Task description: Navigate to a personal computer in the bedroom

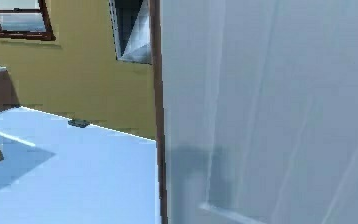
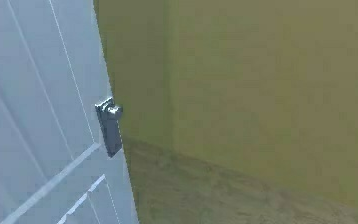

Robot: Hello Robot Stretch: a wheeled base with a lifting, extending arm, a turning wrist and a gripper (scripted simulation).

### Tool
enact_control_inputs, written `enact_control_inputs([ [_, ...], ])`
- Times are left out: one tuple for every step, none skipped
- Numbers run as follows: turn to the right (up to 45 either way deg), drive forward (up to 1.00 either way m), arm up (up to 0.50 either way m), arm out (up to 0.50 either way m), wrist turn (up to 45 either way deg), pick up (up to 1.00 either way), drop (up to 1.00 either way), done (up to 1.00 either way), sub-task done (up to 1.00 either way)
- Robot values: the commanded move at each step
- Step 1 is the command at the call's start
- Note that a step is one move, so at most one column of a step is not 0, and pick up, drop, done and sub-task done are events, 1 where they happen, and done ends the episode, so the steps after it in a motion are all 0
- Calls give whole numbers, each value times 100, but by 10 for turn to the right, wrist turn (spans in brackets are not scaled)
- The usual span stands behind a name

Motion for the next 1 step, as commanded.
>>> enact_control_inputs([
  [-450,0,0,0,0,0,0,0,0],
])
